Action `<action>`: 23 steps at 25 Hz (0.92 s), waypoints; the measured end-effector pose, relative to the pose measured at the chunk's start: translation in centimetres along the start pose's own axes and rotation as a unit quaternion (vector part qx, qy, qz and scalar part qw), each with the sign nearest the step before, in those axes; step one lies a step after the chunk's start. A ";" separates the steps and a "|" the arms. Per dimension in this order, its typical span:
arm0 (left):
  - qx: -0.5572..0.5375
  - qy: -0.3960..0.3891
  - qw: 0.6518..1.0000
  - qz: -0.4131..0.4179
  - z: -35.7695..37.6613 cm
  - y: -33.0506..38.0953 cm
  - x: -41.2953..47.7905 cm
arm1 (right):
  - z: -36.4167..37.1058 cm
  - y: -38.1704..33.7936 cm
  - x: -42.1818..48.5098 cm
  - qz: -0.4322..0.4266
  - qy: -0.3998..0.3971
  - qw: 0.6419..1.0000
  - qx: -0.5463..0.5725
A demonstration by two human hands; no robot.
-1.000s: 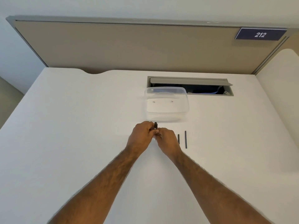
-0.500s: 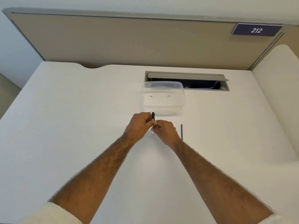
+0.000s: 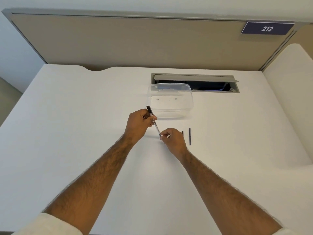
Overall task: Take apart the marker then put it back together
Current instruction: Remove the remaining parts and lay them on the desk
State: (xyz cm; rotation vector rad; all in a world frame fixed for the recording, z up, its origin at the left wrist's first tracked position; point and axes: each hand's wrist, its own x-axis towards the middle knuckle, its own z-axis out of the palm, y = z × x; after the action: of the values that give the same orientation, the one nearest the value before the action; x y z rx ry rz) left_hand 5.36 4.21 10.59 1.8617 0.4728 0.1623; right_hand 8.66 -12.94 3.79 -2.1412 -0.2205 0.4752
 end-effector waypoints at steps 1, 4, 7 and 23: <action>-0.009 0.003 1.000 -0.003 -0.1 0.1 0.0 | 0.0 -0.1 0.0 0.000 0.007 1.000 0.005; -0.028 0.013 0.999 -0.009 -0.2 0.3 0.1 | -0.1 -0.5 0.0 -0.006 0.021 1.000 0.014; -0.031 0.012 0.999 -0.008 -0.5 0.6 0.2 | -0.3 -0.9 0.0 -0.009 0.031 0.999 0.026; -0.045 0.033 0.998 -0.037 -1.8 -0.3 -0.3 | 0.1 -1.7 0.3 0.050 0.093 0.981 -0.164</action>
State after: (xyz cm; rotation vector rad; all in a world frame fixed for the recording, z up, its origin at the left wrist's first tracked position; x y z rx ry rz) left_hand 4.38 5.79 10.94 1.7528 0.5692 0.1928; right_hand 8.93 -11.84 5.05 -2.5126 -0.0903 0.3089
